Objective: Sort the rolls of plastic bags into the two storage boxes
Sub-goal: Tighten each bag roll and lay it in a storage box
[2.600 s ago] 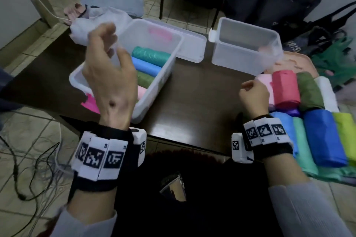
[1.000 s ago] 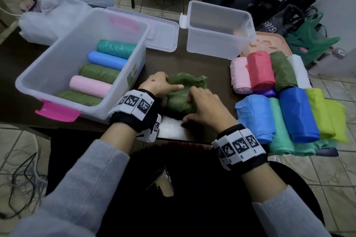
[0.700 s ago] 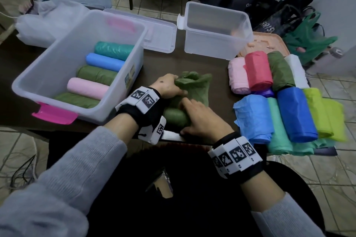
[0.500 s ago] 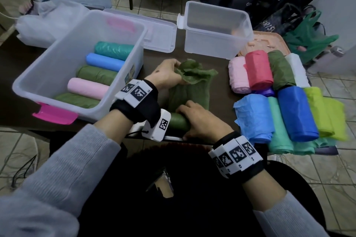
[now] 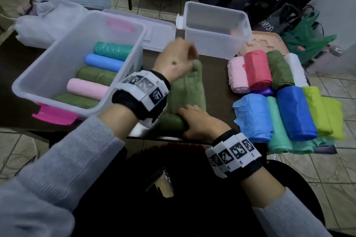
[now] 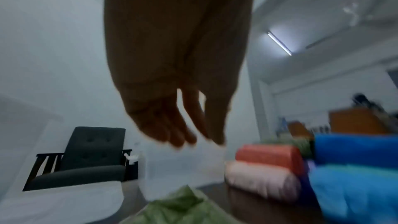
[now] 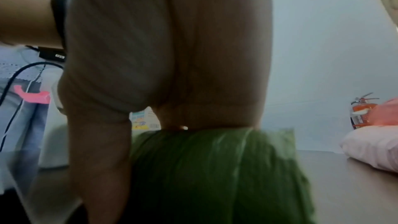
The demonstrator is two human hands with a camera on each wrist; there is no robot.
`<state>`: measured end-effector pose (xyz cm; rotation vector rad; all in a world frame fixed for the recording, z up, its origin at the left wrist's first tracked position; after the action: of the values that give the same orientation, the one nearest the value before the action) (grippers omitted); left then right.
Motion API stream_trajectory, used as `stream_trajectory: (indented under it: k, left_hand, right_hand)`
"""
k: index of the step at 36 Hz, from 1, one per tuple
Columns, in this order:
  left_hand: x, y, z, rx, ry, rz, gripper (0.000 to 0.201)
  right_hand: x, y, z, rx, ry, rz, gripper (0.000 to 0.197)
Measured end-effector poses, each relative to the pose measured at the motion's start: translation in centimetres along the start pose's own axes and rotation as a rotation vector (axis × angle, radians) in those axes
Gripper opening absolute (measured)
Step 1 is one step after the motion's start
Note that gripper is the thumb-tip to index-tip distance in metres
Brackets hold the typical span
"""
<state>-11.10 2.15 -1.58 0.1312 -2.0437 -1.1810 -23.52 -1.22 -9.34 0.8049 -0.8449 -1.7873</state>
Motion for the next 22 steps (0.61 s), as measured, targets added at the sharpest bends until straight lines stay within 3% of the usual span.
stream_trajectory:
  k: [3, 7, 10, 22]
  left_hand:
    - [-1.3, -3.8, 1.3, -0.47, 0.016, -0.174, 0.037]
    - [-3.9, -6.7, 2.8, -0.755, 0.064, -0.223, 0.06]
    - [-4.9, -7.7, 3.4, -0.82, 0.049, -0.205, 0.069]
    - [-6.2, -8.3, 3.6, -0.838, -0.013, -0.171, 0.066]
  right_hand:
    - [-0.1, -0.2, 0.1, 0.024, 0.005, 0.04, 0.059]
    - [-0.2, -0.5, 0.3, 0.052, 0.044, 0.079, 0.058]
    - [-0.2, -0.4, 0.3, 0.054, 0.058, 0.052, 0.057]
    - [-0.8, 1.2, 0.8, 0.08, 0.153, -0.078, 0.06]
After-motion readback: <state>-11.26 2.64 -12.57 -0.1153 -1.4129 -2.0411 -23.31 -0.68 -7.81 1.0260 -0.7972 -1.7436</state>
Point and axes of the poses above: each hand's wrist, its own z-axis away from the middle knuckle, its own y-axis out of the back of the hand, x = y × z, the point moved 4 cm from there along -z, towards the middle knuckle, and after that the axes turned 13 degrees about -y, right-handed, at the moved point
